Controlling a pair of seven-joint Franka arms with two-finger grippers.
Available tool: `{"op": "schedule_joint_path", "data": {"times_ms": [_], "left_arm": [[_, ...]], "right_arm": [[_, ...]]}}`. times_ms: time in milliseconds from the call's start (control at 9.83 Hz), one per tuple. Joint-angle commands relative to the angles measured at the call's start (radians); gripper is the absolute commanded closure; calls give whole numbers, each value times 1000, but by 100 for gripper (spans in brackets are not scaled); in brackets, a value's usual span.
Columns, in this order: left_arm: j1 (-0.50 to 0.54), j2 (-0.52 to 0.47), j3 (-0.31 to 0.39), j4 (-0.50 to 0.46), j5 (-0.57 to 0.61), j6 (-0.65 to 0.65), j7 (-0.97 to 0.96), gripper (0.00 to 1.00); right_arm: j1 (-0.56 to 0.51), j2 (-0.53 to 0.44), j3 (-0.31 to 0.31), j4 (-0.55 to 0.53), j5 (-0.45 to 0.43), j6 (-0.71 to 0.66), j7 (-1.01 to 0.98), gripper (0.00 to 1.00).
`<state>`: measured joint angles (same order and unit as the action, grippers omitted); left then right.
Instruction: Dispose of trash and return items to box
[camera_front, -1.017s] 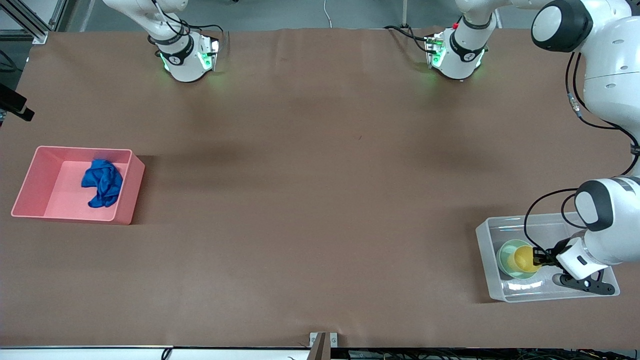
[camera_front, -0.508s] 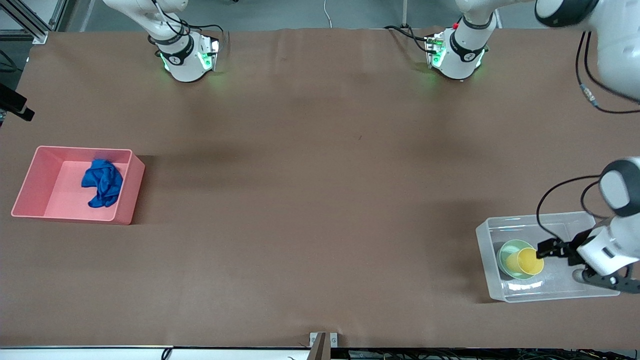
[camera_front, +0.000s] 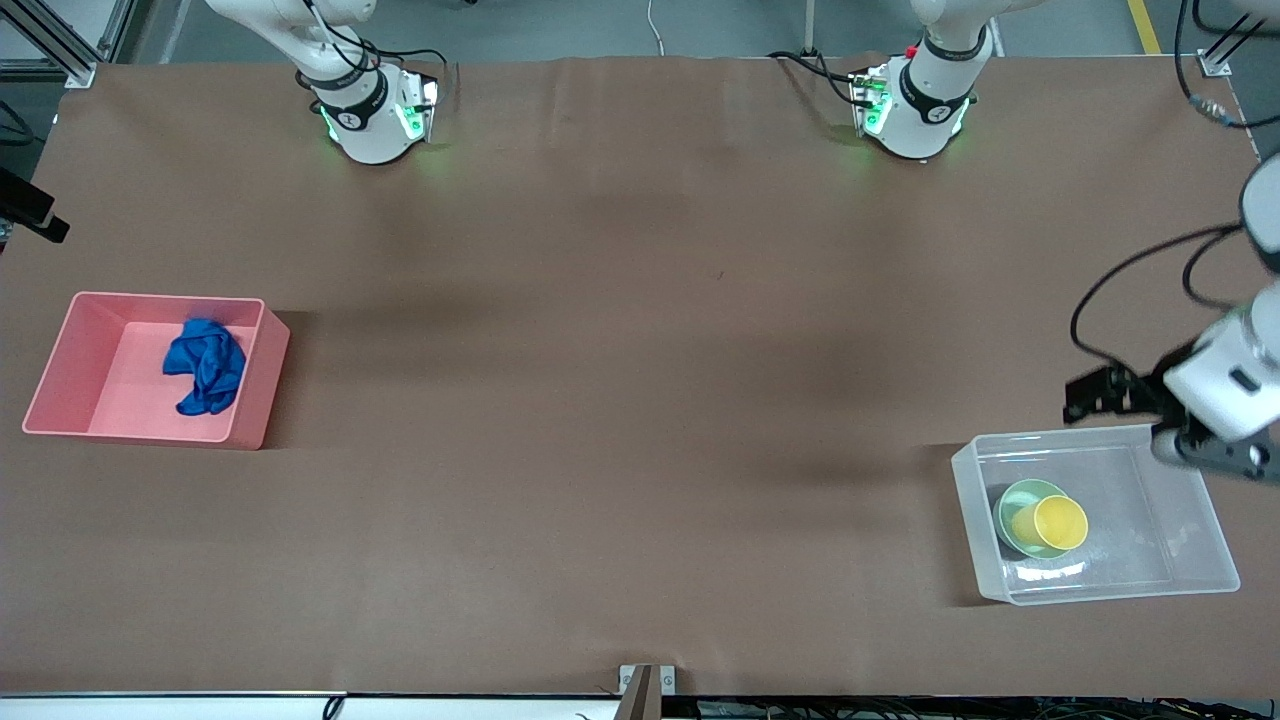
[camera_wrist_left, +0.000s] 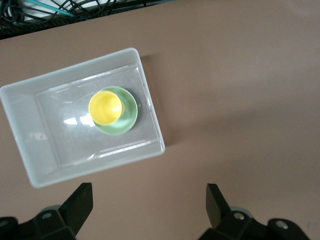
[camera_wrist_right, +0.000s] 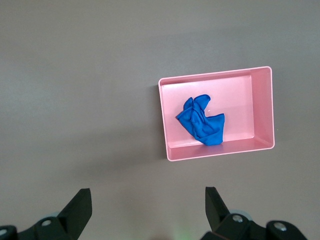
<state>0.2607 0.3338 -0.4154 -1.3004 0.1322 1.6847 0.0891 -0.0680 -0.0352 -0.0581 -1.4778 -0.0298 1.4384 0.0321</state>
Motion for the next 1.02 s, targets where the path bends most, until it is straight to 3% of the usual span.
{"op": "schedule_joint_path", "data": {"times_ms": [0, 203, 305, 508, 610, 915], "left_arm": [[19, -116, 0, -77, -37, -75, -5, 0], [-23, -160, 10, -66, -42, -117, -8, 0], [-102, -195, 76, -60, -39, -146, -11, 0], [-249, -254, 273, -66, -98, -210, -26, 0], [-292, -297, 340, -95, -142, -220, -32, 0], [-360, -428, 411, -276, -146, -176, -52, 0]], "right_arm": [[-3, 0, 1, 8, -4, -9, -5, 0], [-3, 1, 1, 8, -4, -9, -5, 0], [-3, 1, 1, 8, -4, -7, -5, 0], [-3, 1, 1, 7, -4, -7, -5, 0], [-3, 1, 1, 7, -4, -9, -5, 0], [-3, 1, 1, 7, -4, -7, -5, 0]]}}
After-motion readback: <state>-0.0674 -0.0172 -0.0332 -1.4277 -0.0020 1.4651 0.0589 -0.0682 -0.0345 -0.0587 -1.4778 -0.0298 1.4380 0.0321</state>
